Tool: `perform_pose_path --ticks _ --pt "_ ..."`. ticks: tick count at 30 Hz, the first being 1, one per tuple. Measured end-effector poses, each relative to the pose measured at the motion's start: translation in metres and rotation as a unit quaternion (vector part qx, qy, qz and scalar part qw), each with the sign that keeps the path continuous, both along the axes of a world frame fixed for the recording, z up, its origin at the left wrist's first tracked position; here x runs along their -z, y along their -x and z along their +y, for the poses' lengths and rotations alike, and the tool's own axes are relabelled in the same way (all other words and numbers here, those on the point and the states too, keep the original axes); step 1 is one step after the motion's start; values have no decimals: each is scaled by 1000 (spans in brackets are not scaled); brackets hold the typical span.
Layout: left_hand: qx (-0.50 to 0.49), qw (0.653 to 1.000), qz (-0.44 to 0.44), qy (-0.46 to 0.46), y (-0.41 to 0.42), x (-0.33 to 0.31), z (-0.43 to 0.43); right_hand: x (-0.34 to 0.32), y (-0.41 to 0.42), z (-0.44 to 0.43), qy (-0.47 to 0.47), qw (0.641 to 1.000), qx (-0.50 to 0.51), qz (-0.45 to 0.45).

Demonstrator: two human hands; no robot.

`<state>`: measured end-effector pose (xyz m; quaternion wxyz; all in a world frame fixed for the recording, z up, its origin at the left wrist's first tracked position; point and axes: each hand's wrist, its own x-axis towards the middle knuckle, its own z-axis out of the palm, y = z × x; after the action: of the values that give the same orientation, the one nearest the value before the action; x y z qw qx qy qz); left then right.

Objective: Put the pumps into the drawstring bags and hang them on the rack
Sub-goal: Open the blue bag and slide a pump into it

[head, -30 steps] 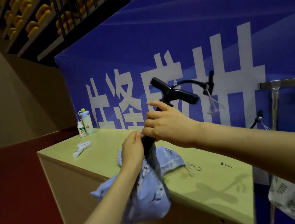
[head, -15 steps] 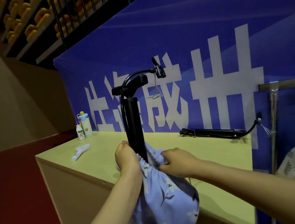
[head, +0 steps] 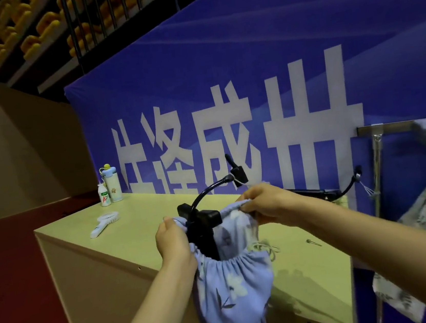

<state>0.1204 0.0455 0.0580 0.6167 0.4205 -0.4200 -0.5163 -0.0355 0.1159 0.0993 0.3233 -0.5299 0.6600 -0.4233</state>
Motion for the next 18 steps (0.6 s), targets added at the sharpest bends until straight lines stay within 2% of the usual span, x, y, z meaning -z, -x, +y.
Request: perform_pose_path --ticks 2,9,14,18 --pt "3 1000 8 7 0 -4 2 0 5 2 24 998 30 45" --pt "1 999 23 -22 0 -14 0 -7 19 16 30 994 48 89" --pt "14 999 29 -37 6 -22 15 -14 18 37 49 978 30 200" --pt "11 1000 -12 -27 10 -26 31 -20 25 63 40 978 -1 205"
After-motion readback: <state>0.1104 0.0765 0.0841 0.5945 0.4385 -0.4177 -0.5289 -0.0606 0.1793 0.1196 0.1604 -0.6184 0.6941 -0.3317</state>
